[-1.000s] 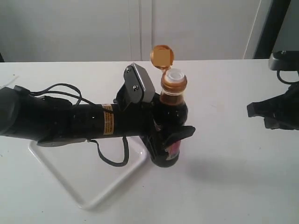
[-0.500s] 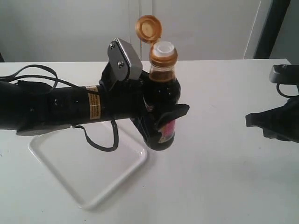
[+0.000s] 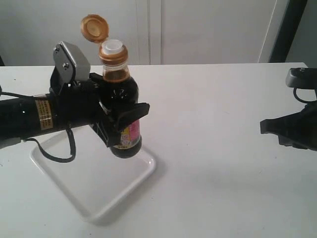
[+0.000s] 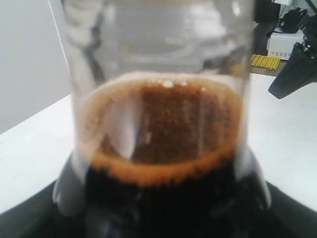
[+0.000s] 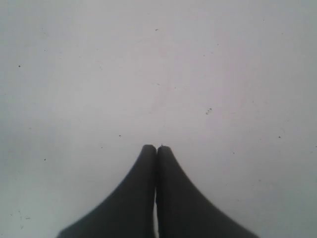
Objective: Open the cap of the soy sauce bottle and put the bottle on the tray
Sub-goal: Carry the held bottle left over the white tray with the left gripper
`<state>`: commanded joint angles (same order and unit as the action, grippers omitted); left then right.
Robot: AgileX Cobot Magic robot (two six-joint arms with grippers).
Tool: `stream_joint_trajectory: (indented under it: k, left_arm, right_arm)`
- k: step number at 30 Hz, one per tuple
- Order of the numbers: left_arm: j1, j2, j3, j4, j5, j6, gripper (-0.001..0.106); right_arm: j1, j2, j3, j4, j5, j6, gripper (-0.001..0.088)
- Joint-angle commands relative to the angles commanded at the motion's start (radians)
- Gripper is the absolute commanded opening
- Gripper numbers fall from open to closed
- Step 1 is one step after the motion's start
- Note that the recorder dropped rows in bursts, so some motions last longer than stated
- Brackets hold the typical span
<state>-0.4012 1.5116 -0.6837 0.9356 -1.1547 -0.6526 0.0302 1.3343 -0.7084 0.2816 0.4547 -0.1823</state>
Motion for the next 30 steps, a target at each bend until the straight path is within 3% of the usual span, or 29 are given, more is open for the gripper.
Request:
stream_joint_trajectory:
  k: [4,17,30]
  left_arm:
    - [0.044,0.0,0.034,-0.004,-0.053,0.008,0.0]
    - [0.16,0.0,0.123,-0.008,-0.066,0.086,0.0]
    - [0.169,0.008,0.125,-0.089,-0.066,0.134,0.0]
  right_arm:
    - [0.0,0.0,0.0,0.002,0.0,0.0,0.0]
    - [0.0,0.0,0.0,0.01,-0.008,0.0,0.0]
    - [0.0,0.0,0.0,0.013,-0.008,0.0,0.0]
